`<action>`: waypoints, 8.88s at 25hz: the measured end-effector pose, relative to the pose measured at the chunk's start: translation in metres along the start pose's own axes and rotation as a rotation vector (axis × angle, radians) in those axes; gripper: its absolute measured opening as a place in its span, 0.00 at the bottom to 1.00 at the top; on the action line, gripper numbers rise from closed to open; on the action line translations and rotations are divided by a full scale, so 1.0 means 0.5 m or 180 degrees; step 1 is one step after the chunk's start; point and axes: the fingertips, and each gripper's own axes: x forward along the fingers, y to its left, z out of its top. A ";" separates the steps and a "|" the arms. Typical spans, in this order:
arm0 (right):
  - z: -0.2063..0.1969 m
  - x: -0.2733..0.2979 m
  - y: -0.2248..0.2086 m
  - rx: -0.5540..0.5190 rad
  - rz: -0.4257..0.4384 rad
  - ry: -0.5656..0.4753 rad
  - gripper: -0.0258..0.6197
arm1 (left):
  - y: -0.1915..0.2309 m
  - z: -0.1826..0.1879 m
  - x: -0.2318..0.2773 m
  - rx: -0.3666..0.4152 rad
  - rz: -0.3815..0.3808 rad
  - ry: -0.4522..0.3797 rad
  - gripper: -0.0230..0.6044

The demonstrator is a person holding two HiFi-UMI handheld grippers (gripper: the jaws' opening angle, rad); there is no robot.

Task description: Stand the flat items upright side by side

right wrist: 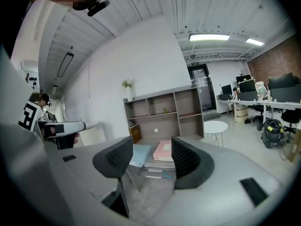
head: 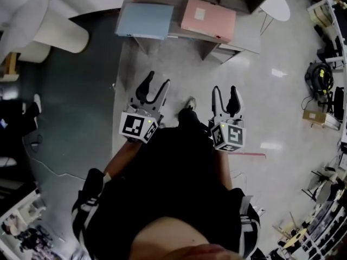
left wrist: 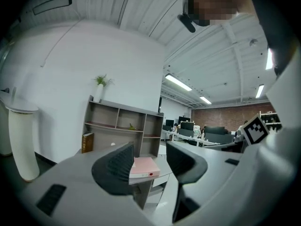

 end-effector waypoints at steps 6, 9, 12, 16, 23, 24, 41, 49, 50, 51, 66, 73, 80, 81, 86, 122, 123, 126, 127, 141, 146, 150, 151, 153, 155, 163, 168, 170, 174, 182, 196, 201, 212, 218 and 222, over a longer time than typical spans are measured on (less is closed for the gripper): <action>0.018 0.117 -0.110 0.0013 0.0135 0.0159 0.44 | -0.002 -0.016 0.152 -0.0027 0.0145 0.0176 0.39; 0.019 0.179 -0.164 0.0002 0.0179 0.0218 0.44 | 0.007 -0.042 0.227 -0.0071 0.0188 0.0285 0.39; 0.006 0.248 -0.213 0.0012 0.0213 0.0280 0.44 | 0.026 -0.077 0.295 -0.0116 0.0231 0.0384 0.39; -0.019 0.336 -0.269 0.0085 0.0220 0.0410 0.44 | 0.053 -0.118 0.384 -0.0101 0.0251 0.0529 0.39; -0.152 0.496 -0.309 0.0206 0.0217 0.0962 0.44 | 0.149 -0.285 0.508 -0.0427 0.0135 0.0996 0.39; -0.169 0.518 -0.313 0.0247 0.0203 0.1017 0.44 | 0.162 -0.307 0.525 -0.0443 0.0087 0.1071 0.39; -0.366 0.692 -0.510 0.0920 -0.0283 0.1438 0.51 | 0.285 -0.565 0.708 -0.0559 -0.0164 0.1809 0.51; -0.428 0.729 -0.534 0.0970 -0.0352 0.1526 0.53 | 0.338 -0.624 0.767 -0.0655 -0.0034 0.1907 0.56; -0.436 0.732 -0.537 0.0971 -0.0355 0.1544 0.53 | 0.340 -0.630 0.772 -0.0671 -0.0031 0.1912 0.56; -0.442 0.735 -0.539 0.0981 -0.0354 0.1553 0.53 | 0.341 -0.635 0.777 -0.0682 -0.0032 0.1922 0.56; -0.457 0.731 -0.551 0.1082 -0.0195 0.1518 0.53 | 0.291 -0.647 0.775 -0.0659 -0.0337 0.1963 0.57; -0.446 0.654 -0.534 0.0976 -0.0171 0.1560 0.53 | 0.234 -0.627 0.685 -0.0847 -0.0307 0.1879 0.57; -0.489 0.587 -0.536 0.0951 -0.0158 0.1673 0.53 | 0.190 -0.666 0.622 -0.1032 -0.0246 0.1873 0.57; -0.500 0.587 -0.538 0.0940 -0.0155 0.1694 0.53 | 0.190 -0.677 0.620 -0.1038 -0.0237 0.1887 0.57; -0.520 0.582 -0.534 0.0843 -0.0163 0.1752 0.53 | 0.192 -0.698 0.613 -0.0968 -0.0186 0.1878 0.57; -0.626 0.775 -0.178 -0.4894 0.0245 0.1683 0.70 | 0.302 -0.517 0.363 -0.1169 0.0950 0.0713 0.08; -0.624 0.781 -0.177 -0.4887 0.0202 0.1726 0.70 | 0.307 -0.518 0.359 -0.1180 0.0967 0.0707 0.08; -0.625 0.796 -0.184 -0.4852 0.0049 0.1799 0.70 | 0.314 -0.517 0.352 -0.1224 0.1006 0.0692 0.08; -0.627 0.799 -0.187 -0.4836 0.0013 0.1783 0.70 | 0.315 -0.516 0.352 -0.1231 0.1006 0.0686 0.08; -0.525 0.776 -0.132 -0.4317 0.0505 0.1312 0.60 | 0.306 -0.490 0.377 -0.1180 0.0851 0.0627 0.08; -0.435 0.739 -0.127 -0.3966 0.0660 0.1050 0.57 | 0.272 -0.429 0.385 -0.1111 0.0750 0.0548 0.08; -0.335 0.712 -0.139 -0.3403 0.0665 0.0720 0.56 | 0.238 -0.370 0.380 -0.1081 0.0680 0.0450 0.08; -0.312 0.709 -0.148 -0.3233 0.0638 0.0654 0.56 | 0.229 -0.359 0.379 -0.1076 0.0665 0.0427 0.08; -0.261 0.705 -0.173 -0.2859 0.0559 0.0522 0.55 | 0.211 -0.335 0.380 -0.1060 0.0640 0.0380 0.08; -0.197 0.699 -0.201 -0.2426 0.0479 0.0356 0.55 | 0.190 -0.300 0.380 -0.1037 0.0625 0.0325 0.08; -0.062 0.683 -0.280 -0.0485 0.0410 -0.0134 0.54 | 0.168 -0.191 0.371 -0.0830 0.0534 0.0153 0.08; -0.048 0.672 -0.291 0.0144 0.0402 -0.0310 0.53 | 0.186 -0.136 0.411 -0.0785 0.0381 0.0094 0.08; -0.039 0.681 -0.273 0.0140 0.0400 -0.0383 0.53 | 0.207 -0.114 0.441 -0.0792 0.0288 0.0079 0.08; -0.018 0.717 -0.243 0.0188 0.0327 -0.0486 0.53 | 0.251 -0.067 0.504 -0.0691 -0.0001 0.0036 0.08; 0.001 0.781 -0.228 0.0143 0.0016 -0.0746 0.53 | 0.328 -0.006 0.594 -0.0548 -0.0490 0.0045 0.08; -0.023 0.873 -0.280 0.0007 -0.0165 -0.0832 0.53 | 0.338 -0.044 0.734 -0.0576 -0.0855 0.0183 0.08; -0.029 0.905 -0.295 -0.0121 -0.0203 -0.0806 0.53 | 0.330 -0.050 0.775 -0.0515 -0.0960 0.0210 0.08; -0.107 0.914 -0.326 -0.0277 -0.0603 -0.0268 0.52 | 0.342 -0.046 0.776 -0.0465 -0.0936 0.0273 0.08; -0.123 0.934 -0.348 -0.0296 -0.0678 -0.0125 0.52 | 0.345 -0.054 0.784 -0.0478 -0.0918 0.0290 0.08; -0.119 0.957 -0.357 -0.0324 -0.0703 -0.0067 0.52 | 0.353 -0.051 0.790 -0.0492 -0.0880 0.0278 0.08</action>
